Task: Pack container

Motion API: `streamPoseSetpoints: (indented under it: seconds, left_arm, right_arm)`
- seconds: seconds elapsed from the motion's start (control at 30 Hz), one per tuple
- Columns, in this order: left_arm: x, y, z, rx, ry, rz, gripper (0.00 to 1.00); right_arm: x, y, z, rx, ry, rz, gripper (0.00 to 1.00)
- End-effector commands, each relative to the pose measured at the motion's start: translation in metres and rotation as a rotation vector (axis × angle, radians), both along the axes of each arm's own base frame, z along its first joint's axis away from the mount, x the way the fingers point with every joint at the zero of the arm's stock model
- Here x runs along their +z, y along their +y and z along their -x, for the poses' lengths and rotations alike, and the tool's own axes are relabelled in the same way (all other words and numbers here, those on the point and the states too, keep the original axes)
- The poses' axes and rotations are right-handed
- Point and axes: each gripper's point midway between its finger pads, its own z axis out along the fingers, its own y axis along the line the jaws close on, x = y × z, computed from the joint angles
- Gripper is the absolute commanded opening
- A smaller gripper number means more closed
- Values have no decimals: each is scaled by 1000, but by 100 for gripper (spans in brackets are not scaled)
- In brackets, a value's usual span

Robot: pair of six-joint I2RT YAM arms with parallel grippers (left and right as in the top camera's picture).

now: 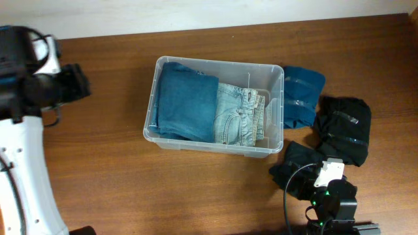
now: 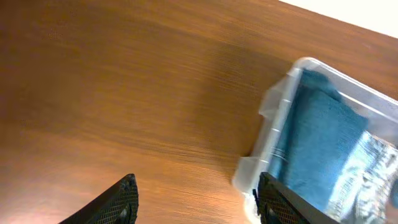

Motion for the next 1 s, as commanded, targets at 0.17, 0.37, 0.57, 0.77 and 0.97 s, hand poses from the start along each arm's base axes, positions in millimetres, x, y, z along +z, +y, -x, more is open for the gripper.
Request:
streamPoseSetpoints:
  seconds: [0.17, 0.37, 0.57, 0.77, 0.97]
  left_arm:
    - [-8, -73, -3, -376, 8, 59, 29]
    - [-63, -143, -17, -550, 160, -222, 7]
    - [-143, -190, -36, -624, 323, -244, 4]
    - [-221, -174, -53, -460, 488, -337, 2]
    - [-293, -170, -40, -476, 680, -363, 2]
  right_arm:
    - [-3, 0, 0, 2, 2, 2, 98]
    - [-3, 0, 0, 2, 2, 2, 98]
    - [-3, 0, 0, 2, 2, 2, 98]
    - [-3, 0, 0, 2, 2, 2, 98]
    - [-3, 0, 0, 3, 2, 2, 98]
